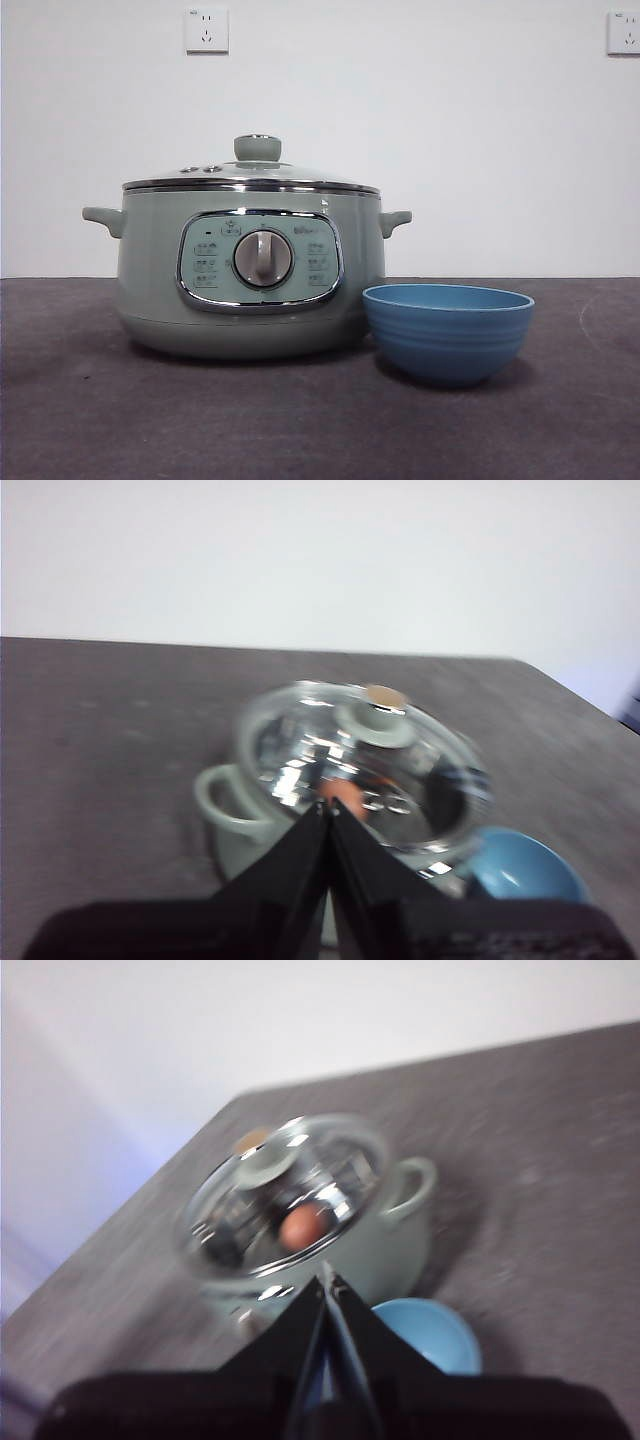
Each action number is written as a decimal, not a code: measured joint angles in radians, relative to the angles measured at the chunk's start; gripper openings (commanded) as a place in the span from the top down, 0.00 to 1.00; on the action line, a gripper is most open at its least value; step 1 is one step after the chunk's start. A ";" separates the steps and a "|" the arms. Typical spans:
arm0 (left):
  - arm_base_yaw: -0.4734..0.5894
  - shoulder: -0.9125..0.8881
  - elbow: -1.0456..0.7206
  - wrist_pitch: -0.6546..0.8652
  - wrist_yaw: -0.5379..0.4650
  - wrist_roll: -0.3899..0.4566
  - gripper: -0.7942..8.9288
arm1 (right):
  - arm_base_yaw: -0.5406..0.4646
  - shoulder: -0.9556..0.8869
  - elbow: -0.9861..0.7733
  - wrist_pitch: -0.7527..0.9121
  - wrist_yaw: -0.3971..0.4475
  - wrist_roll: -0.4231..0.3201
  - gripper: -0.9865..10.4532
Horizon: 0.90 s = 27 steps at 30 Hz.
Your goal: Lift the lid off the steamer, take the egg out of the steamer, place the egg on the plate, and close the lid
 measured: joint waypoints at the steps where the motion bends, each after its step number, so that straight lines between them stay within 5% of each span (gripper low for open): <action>1: 0.000 0.019 0.023 -0.020 0.025 0.010 0.93 | 0.005 0.034 0.040 -0.035 -0.024 -0.023 0.92; 10: 0.000 0.168 0.183 -0.195 0.200 0.106 0.93 | 0.082 0.281 0.337 -0.426 -0.092 -0.297 0.92; 17: 0.000 0.197 0.194 -0.232 0.205 0.126 0.91 | 0.141 0.306 0.357 -0.496 -0.092 -0.397 0.91; 19: 0.000 0.198 0.194 -0.232 0.205 0.126 0.79 | 0.143 0.305 0.357 -0.497 -0.092 -0.402 0.87; 22: 0.000 0.198 0.194 -0.232 0.213 0.120 0.40 | 0.143 0.305 0.357 -0.497 -0.092 -0.404 0.59; 23: 0.000 0.198 0.194 -0.232 0.220 0.119 0.34 | 0.143 0.306 0.357 -0.497 -0.091 -0.403 0.50; 25: 0.000 0.198 0.194 -0.221 0.248 0.114 0.34 | 0.143 0.305 0.357 -0.497 -0.084 -0.400 0.39; 27: 0.000 0.198 0.194 -0.204 0.262 0.112 0.34 | 0.143 0.305 0.357 -0.497 -0.068 -0.399 0.39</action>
